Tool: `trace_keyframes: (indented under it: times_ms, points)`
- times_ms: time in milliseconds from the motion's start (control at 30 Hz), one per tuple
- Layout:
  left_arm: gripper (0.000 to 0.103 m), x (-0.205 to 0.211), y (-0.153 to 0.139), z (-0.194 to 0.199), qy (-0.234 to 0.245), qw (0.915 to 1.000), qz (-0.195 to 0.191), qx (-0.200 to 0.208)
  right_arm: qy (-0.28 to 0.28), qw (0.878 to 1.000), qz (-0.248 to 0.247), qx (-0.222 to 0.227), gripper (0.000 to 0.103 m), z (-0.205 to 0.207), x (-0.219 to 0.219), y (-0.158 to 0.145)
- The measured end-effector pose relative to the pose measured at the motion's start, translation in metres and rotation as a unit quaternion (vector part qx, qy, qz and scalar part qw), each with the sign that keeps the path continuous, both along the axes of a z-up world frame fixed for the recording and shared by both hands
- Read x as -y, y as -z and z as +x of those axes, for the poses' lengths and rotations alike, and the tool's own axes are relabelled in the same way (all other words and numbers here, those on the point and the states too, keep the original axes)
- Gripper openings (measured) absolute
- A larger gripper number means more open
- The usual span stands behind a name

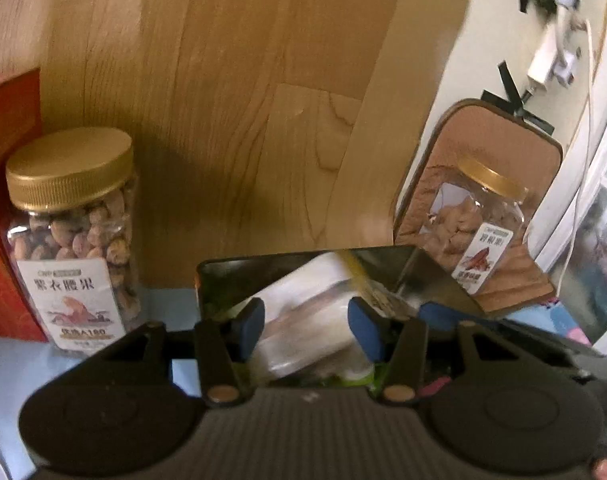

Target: Organize snacks

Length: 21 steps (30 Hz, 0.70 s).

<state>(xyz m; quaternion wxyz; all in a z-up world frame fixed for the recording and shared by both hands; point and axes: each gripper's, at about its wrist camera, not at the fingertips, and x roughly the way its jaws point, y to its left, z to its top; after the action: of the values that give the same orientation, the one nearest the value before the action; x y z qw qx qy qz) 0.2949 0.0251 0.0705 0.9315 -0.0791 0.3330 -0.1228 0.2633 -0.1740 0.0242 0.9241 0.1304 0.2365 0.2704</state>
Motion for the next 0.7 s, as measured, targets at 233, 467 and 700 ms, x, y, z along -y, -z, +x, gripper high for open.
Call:
trace_keyframes:
  times_ms: [233,467,700]
  points:
    - [0.047,0.017,-0.002,-0.024,-0.003,0.9993,0.037,-0.003,0.021,1.0,0.011,-0.003,0.055,-0.024,0.017,-0.007]
    - [0.048,0.028,-0.015,-0.072,-0.005,0.997,0.075,0.021,0.035,0.999,0.023,-0.012,0.055,-0.063,0.023,-0.009]
    - [0.054,0.035,-0.022,-0.121,-0.014,0.9951,0.092,0.035,0.058,0.996,0.052,-0.035,0.055,-0.105,0.032,-0.01]
